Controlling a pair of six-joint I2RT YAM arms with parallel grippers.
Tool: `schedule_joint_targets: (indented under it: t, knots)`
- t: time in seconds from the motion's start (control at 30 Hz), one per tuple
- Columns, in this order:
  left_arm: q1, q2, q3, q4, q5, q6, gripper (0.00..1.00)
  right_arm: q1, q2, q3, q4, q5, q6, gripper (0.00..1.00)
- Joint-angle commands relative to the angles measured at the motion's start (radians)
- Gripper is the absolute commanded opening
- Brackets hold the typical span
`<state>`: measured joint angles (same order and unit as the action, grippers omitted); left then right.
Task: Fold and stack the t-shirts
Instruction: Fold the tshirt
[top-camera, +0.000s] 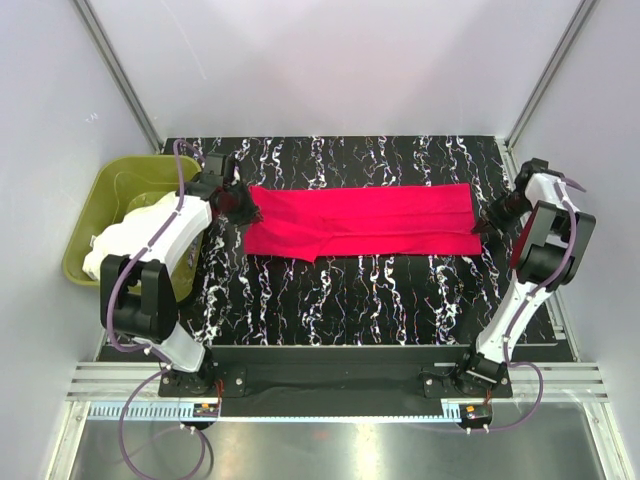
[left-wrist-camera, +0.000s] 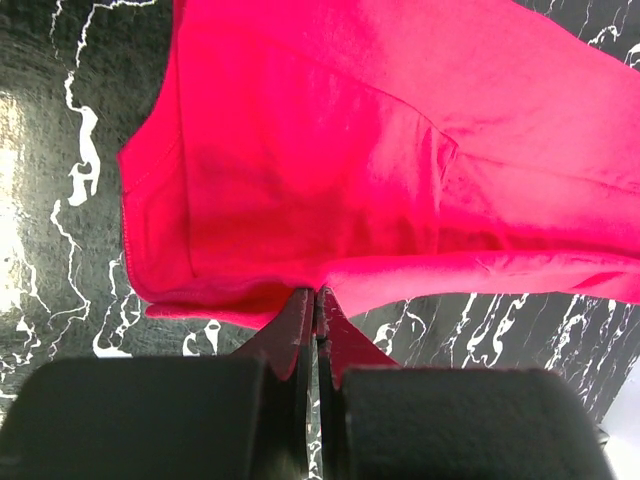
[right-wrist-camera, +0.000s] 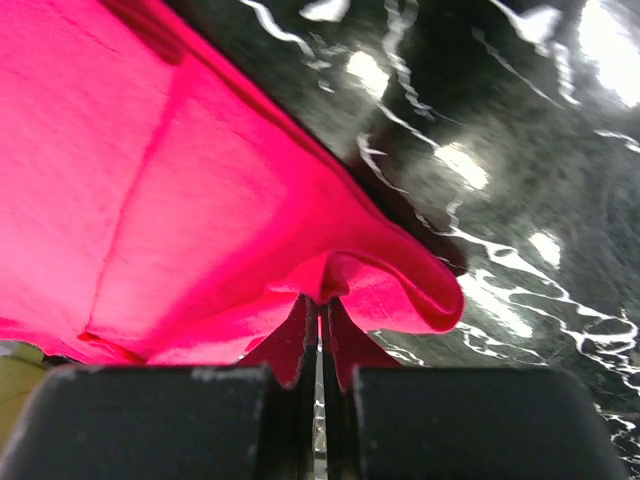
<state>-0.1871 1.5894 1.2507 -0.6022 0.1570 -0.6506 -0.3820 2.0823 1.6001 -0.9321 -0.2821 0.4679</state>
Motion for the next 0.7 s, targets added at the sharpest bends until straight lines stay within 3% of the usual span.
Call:
schedule_joint_targets:
  t: [0.0,0.37,0.67]
  knots:
    - [0.014,0.024,0.076,0.006,-0.017,0.023,0.0,0.017,0.042,0.098,-0.034,-0.009,-0.006,0.0]
    - [0.032,0.133,0.131,0.004,0.01,0.032,0.0,0.042,0.169,0.306,-0.114,0.012,-0.017,0.0]
    - [0.035,0.193,0.187,-0.011,0.009,0.032,0.0,0.054,0.229,0.366,-0.142,0.011,-0.018,0.0]
